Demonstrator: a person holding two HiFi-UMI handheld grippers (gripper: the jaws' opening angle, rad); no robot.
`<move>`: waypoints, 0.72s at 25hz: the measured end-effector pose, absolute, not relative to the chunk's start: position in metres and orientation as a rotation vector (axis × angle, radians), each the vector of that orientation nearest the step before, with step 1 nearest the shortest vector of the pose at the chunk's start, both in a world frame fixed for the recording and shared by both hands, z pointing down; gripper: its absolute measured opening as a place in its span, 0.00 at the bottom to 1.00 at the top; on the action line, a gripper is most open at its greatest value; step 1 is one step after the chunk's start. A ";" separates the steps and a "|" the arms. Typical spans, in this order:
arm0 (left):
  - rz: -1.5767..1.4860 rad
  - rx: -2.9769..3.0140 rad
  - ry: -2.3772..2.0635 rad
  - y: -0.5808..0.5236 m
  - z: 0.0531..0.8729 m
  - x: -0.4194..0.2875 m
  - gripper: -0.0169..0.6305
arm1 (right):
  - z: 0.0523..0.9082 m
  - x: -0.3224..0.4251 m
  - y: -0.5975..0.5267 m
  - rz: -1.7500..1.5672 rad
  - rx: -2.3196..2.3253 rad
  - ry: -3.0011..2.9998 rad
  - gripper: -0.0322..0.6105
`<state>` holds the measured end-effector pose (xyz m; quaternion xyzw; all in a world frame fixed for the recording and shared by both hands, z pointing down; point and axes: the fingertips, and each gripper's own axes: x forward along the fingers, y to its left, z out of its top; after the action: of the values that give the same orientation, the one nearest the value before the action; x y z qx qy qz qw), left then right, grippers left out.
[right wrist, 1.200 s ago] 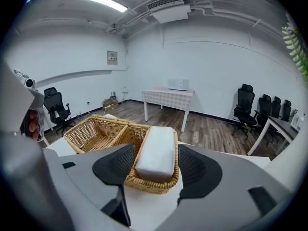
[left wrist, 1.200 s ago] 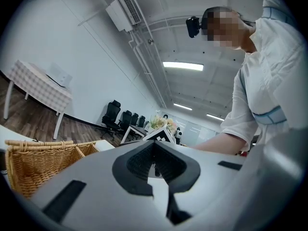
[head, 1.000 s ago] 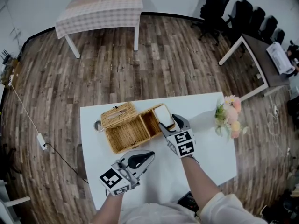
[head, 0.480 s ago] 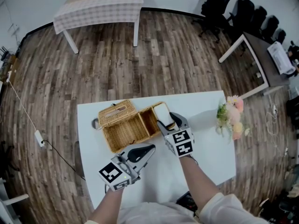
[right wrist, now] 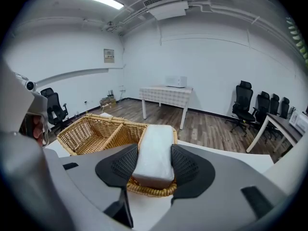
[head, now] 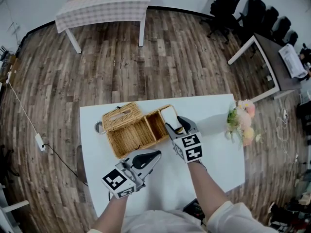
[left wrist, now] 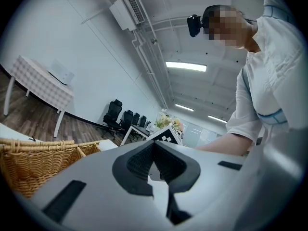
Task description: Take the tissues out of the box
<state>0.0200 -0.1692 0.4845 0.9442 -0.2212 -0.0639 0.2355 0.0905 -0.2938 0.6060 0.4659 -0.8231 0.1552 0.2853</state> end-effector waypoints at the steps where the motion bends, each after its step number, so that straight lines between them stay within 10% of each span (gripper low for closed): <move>1: -0.178 2.589 -0.609 -0.169 0.484 0.020 0.02 | 0.606 0.091 -0.294 0.411 1.247 -2.195 0.42; 18: -0.181 2.591 -0.613 -0.162 0.481 0.021 0.02 | 0.608 0.091 -0.295 0.424 1.254 -2.133 0.37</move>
<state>0.0207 -0.1623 0.4812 0.9438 -0.2235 -0.0661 0.2342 0.0914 -0.2953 0.6075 0.4747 -0.8077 0.1607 0.3105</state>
